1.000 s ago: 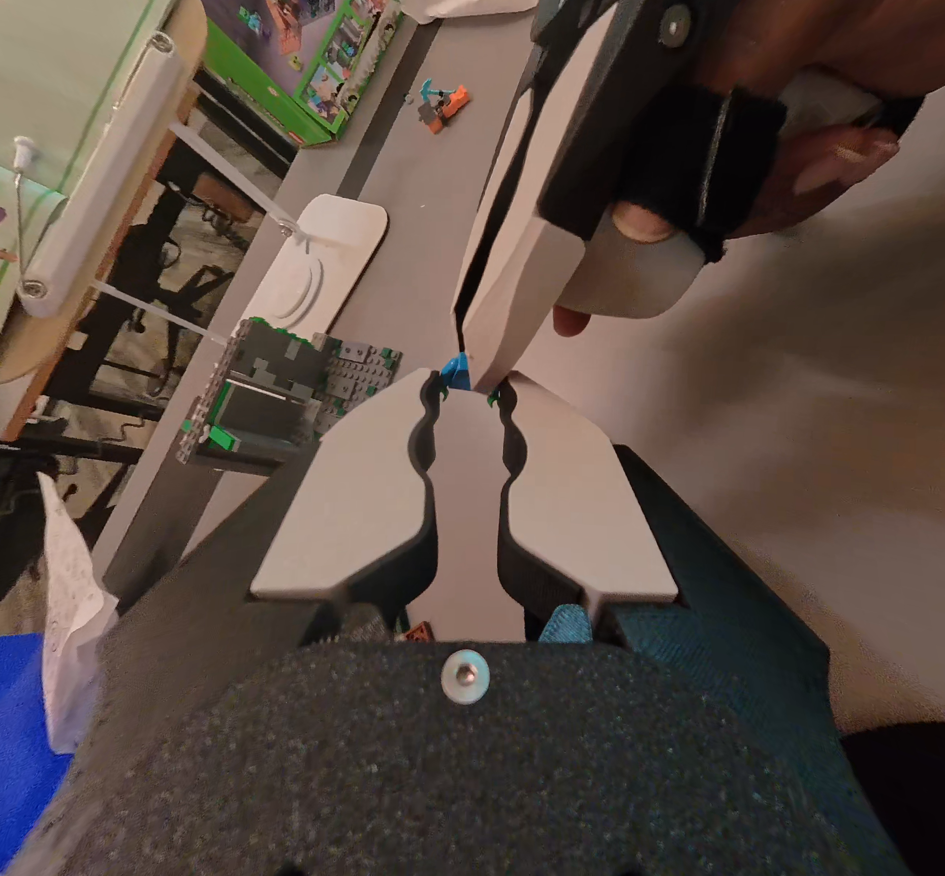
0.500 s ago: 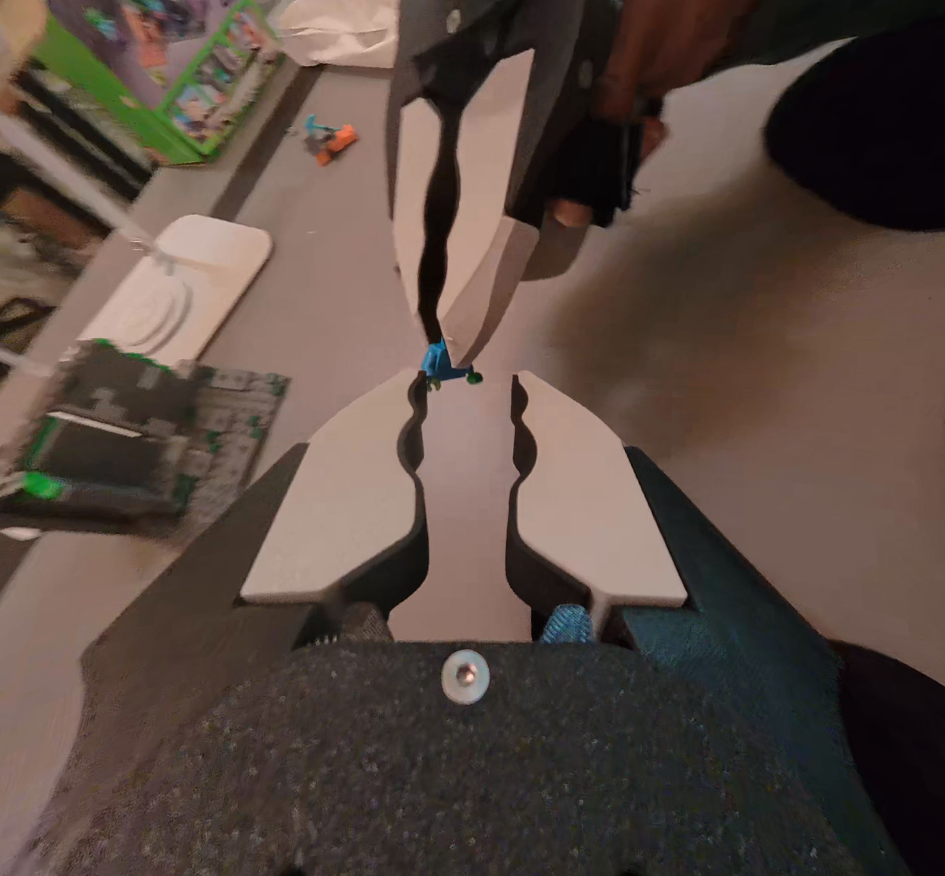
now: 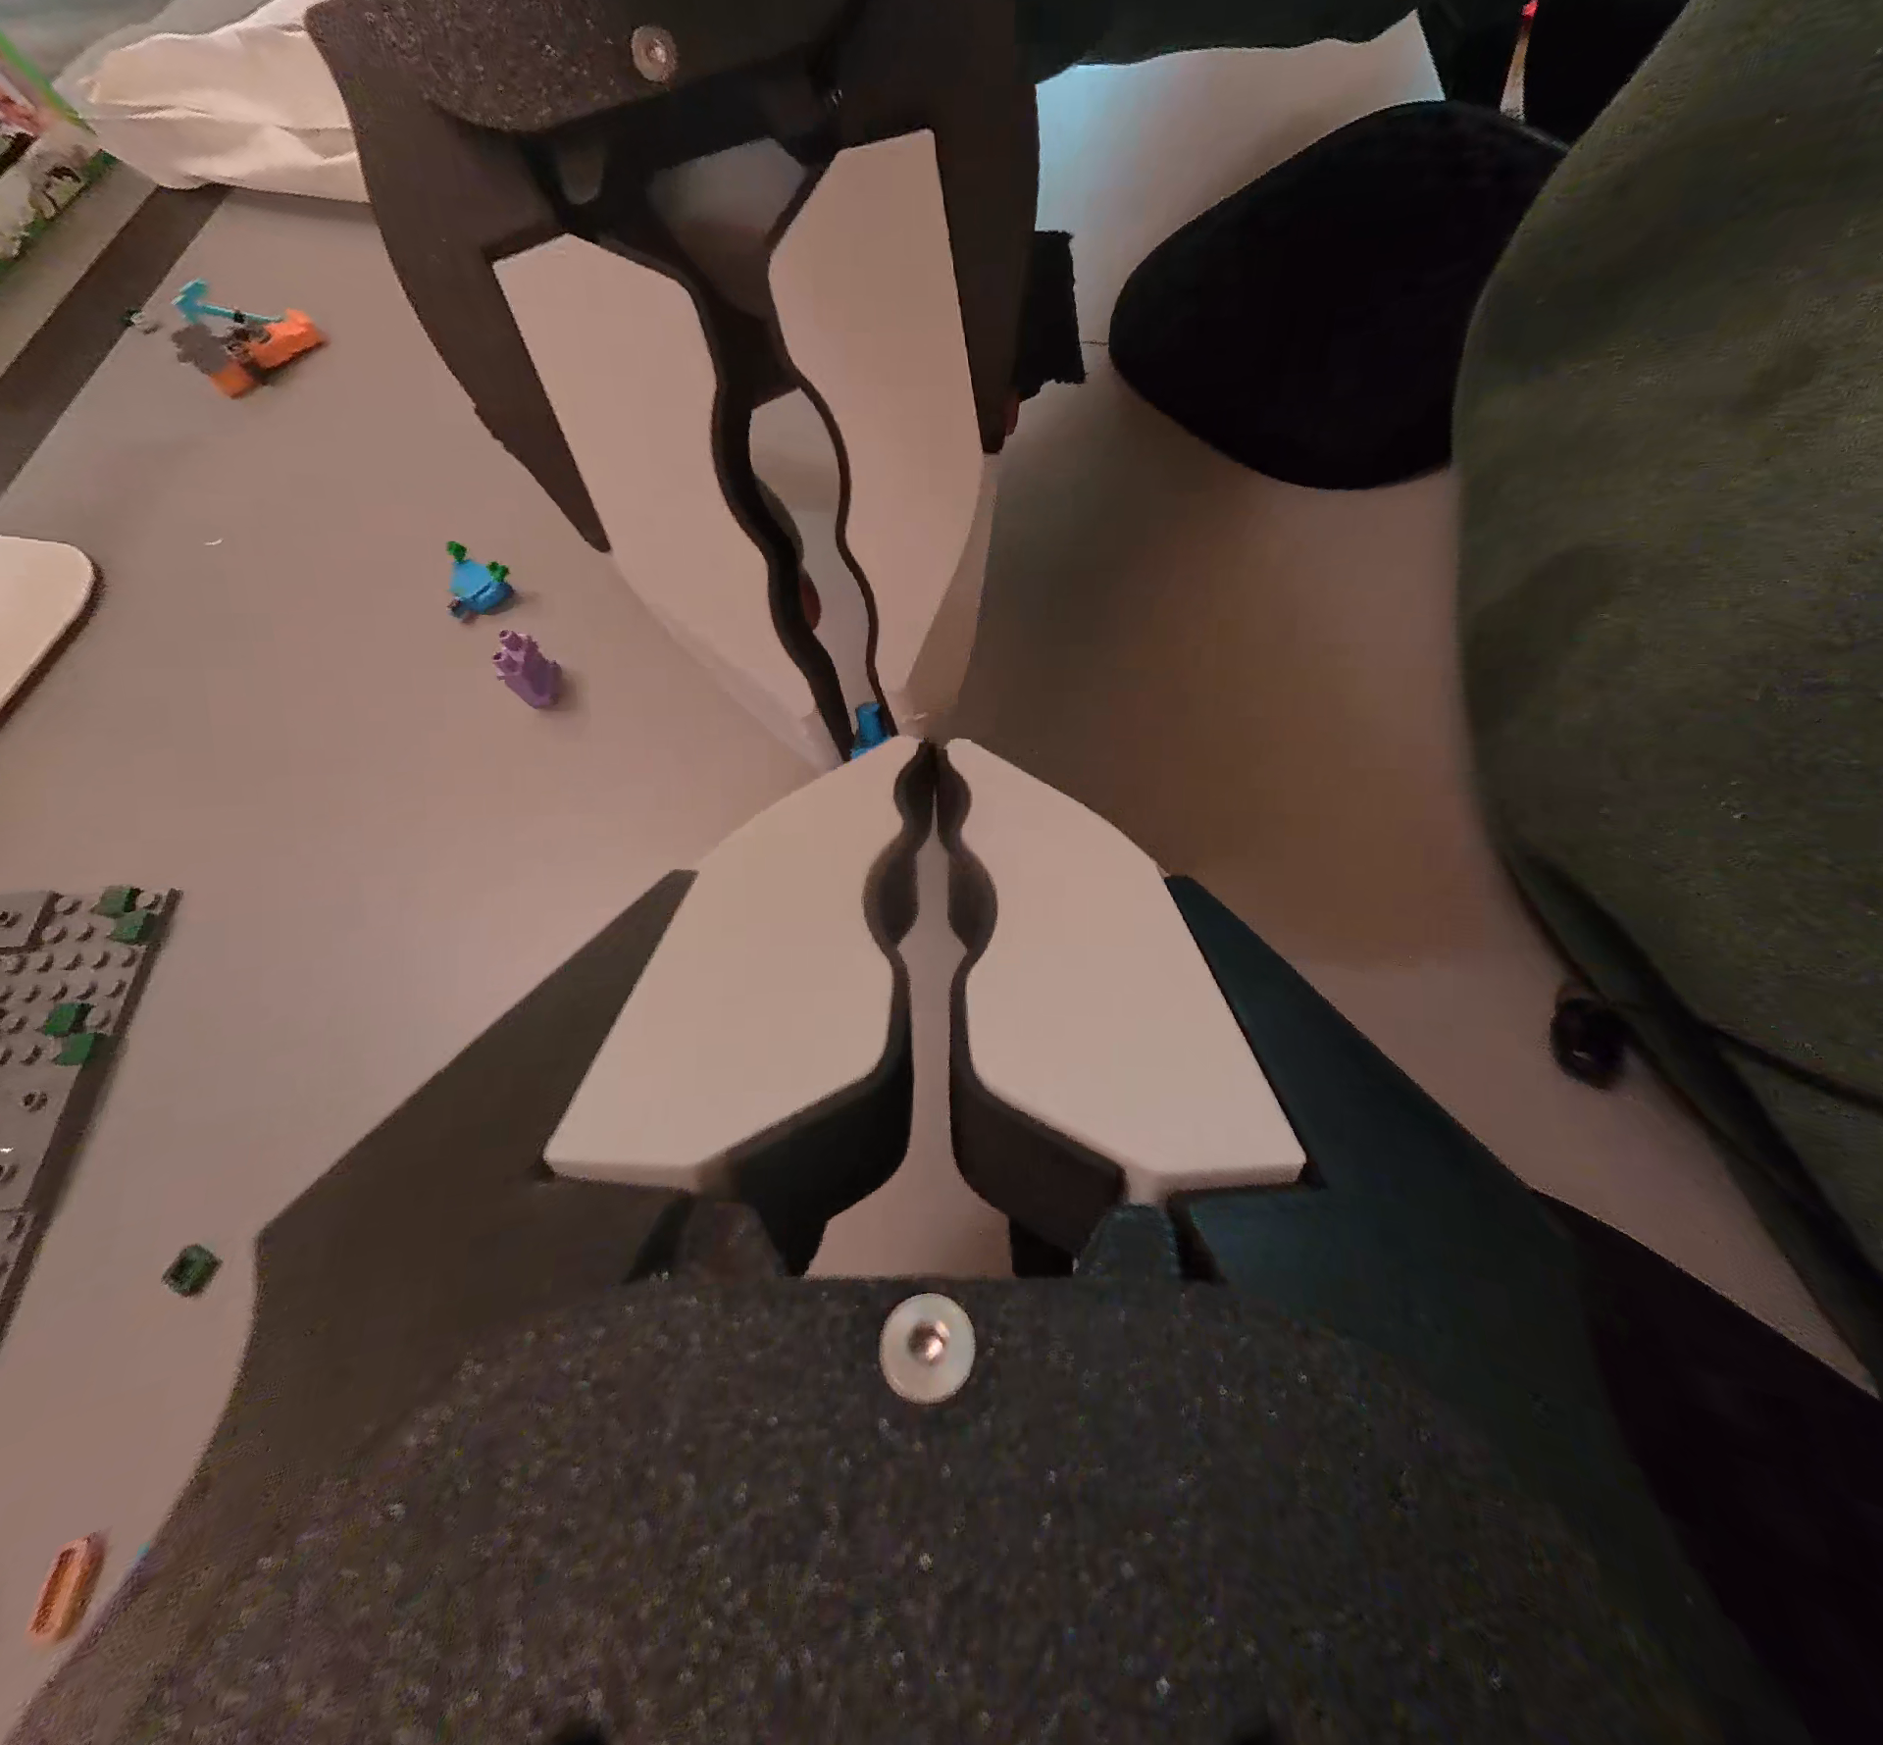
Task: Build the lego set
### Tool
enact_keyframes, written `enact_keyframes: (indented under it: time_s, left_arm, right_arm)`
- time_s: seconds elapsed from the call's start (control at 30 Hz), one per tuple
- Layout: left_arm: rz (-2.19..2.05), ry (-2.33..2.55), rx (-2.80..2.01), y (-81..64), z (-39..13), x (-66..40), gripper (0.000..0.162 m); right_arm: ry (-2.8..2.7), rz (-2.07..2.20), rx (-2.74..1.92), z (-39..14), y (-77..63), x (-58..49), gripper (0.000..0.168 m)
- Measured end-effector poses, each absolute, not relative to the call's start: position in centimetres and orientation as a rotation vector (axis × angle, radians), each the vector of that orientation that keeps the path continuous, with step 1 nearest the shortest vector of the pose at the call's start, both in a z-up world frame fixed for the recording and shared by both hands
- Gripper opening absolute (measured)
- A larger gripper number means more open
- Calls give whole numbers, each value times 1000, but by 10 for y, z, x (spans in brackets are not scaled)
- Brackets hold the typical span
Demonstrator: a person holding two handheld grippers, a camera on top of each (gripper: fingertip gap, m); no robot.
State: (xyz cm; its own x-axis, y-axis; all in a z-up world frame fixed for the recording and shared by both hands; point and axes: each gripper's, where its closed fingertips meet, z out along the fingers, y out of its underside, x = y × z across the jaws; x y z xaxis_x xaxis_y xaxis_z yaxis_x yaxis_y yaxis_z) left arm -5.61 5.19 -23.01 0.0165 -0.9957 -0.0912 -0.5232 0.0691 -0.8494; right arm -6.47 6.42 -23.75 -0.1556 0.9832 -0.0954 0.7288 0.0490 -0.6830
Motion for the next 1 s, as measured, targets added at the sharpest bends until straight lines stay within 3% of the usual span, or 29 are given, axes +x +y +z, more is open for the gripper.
enact_keyframes:
  time_s: [0.1,0.33,1.0]
  left_arm:
    - [-808,1610,-1541,50,-231,-57,1]
    - [-787,1562,-1561,59,-229,-66,18]
    - [-909,1444,-1596,62,-229,-65,13]
  right_arm:
    - [-1949,852,-1708,-238,63,-65,8]
    - [-1954,873,-1699,-236,64,-63,8]
    - [-1848,878,-1619,-224,68,-69,10]
